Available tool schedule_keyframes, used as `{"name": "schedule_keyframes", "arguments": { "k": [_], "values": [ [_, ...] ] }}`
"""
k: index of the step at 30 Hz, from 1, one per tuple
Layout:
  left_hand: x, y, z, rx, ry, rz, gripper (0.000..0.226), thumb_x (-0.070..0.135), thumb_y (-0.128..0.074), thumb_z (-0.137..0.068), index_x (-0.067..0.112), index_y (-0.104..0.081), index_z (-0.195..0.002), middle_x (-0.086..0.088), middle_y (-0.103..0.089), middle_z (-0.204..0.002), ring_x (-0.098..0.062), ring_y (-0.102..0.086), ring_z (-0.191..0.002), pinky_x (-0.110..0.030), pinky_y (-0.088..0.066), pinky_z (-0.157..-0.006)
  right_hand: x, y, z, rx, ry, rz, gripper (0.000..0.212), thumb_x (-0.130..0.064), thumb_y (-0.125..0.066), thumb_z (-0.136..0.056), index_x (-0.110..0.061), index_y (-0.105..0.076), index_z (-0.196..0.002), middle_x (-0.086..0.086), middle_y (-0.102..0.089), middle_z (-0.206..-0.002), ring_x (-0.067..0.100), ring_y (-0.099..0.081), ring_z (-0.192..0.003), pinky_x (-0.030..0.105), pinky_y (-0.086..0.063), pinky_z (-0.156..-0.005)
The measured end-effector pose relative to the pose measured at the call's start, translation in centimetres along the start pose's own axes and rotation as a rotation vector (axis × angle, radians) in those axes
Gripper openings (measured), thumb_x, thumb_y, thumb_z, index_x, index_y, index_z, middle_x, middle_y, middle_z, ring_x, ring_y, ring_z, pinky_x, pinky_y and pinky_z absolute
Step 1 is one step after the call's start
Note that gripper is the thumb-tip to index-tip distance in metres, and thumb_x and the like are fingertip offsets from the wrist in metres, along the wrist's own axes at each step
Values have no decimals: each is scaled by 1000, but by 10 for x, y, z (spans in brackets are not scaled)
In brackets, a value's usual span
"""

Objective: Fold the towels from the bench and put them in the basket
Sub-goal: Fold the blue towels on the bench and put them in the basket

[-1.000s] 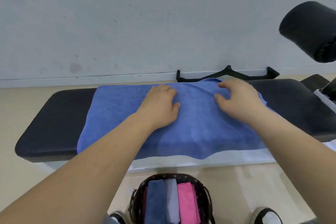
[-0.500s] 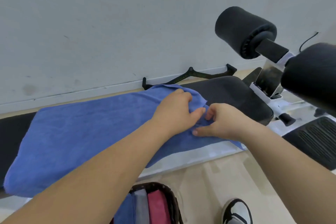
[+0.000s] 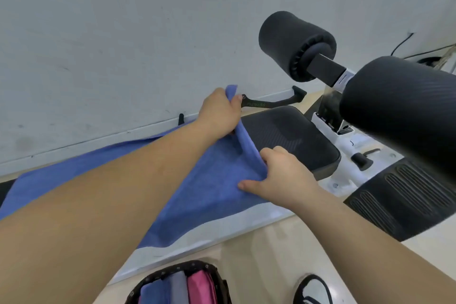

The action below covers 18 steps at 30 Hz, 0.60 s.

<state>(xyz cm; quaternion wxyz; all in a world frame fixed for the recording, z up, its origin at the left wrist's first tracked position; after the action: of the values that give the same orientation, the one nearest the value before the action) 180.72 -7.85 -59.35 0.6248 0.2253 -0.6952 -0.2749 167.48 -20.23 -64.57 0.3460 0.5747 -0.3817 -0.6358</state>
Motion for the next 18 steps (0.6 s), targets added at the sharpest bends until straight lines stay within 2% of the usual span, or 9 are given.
{"name": "schedule_keyframes", "arguments": {
  "k": [2, 4, 5, 6, 7, 9, 12, 14, 18],
  "values": [
    [7, 2, -5, 19, 52, 263, 30, 35, -60, -98, 16, -49, -77, -4, -59, -79, -29, -66, -79, -49, -63, -80, 0, 1, -2, 76, -13, -17, 34, -38, -61, -91, -25, -35, -74, -3, -43, -86, 23, -50, -80, 36, -45, -61],
    [7, 3, -9, 41, 85, 313, 34, 22, -63, -93, 19, -42, -67, 0, -47, -69, -22, -54, -66, -38, -61, -65, 3, 6, -5, 125, -64, -121, 22, -23, -53, -91, -21, -39, -74, -1, -47, -80, 25, -50, -73, 36, -43, -58],
    [4, 2, -10, 46, 120, 311, 34, 17, -60, -91, 22, -39, -65, 2, -42, -67, -20, -45, -62, -29, -49, -57, 6, 10, -6, 132, -105, -205, 18, -19, -52, -88, -19, -41, -74, 0, -50, -77, 24, -49, -69, 35, -40, -57],
    [0, 2, -11, 50, 173, 313, 33, 14, -56, -88, 24, -37, -64, 3, -38, -65, -21, -38, -61, -26, -36, -55, 10, 15, -6, 136, -153, -307, 15, -16, -52, -86, -16, -43, -74, 0, -51, -73, 24, -47, -65, 33, -38, -57],
    [-3, 2, -13, 61, 215, 334, 27, 15, -53, -85, 24, -37, -64, 1, -36, -66, -23, -34, -63, -27, -30, -57, 12, 20, -5, 139, -197, -418, 15, -13, -51, -85, -13, -43, -73, 0, -49, -69, 24, -43, -63, 32, -35, -57],
    [-5, 2, -14, 60, 323, 413, 5, 18, -48, -78, 17, -48, -74, -6, -46, -74, -27, -43, -69, -33, -40, -61, 19, 26, -3, 139, -286, -615, 18, -8, -49, -84, -14, -39, -71, 2, -35, -65, 23, -29, -63, 32, -25, -57],
    [-1, -9, -19, -21, 444, 572, 25, 13, -45, -84, 10, -61, -102, -12, -62, -97, -30, -63, -88, -41, -60, -75, 31, 33, 3, 145, -402, -715, 33, -5, -44, -88, -22, -25, -68, 0, -20, -67, 20, -17, -65, 30, -13, -57],
    [11, -21, -22, -67, 467, 647, 26, 9, -43, -86, 10, -61, -104, -12, -62, -100, -32, -64, -91, -47, -62, -75, 40, 36, 5, 166, -408, -739, 39, -7, -45, -95, -22, -24, -66, 0, -21, -66, 21, -18, -62, 29, -15, -55],
    [41, -51, -28, -146, 416, 734, 19, 11, -46, -94, 10, -62, -102, -11, -65, -95, -29, -65, -81, -42, -64, -70, 47, 52, 7, 239, -379, -785, 44, -19, -49, -101, -20, -24, -65, -3, -21, -59, 19, -19, -53, 24, -19, -48]
  ]
}}
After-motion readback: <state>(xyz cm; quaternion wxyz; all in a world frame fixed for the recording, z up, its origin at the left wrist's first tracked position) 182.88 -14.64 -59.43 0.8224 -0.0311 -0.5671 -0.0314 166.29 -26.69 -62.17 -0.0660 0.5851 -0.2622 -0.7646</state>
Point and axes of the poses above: each hand's wrist, its own z-axis away from the middle knuckle, its own y-axis out of the back of the hand, x = y × z, the point moved 2 cm from there along -z, towards the middle knuckle
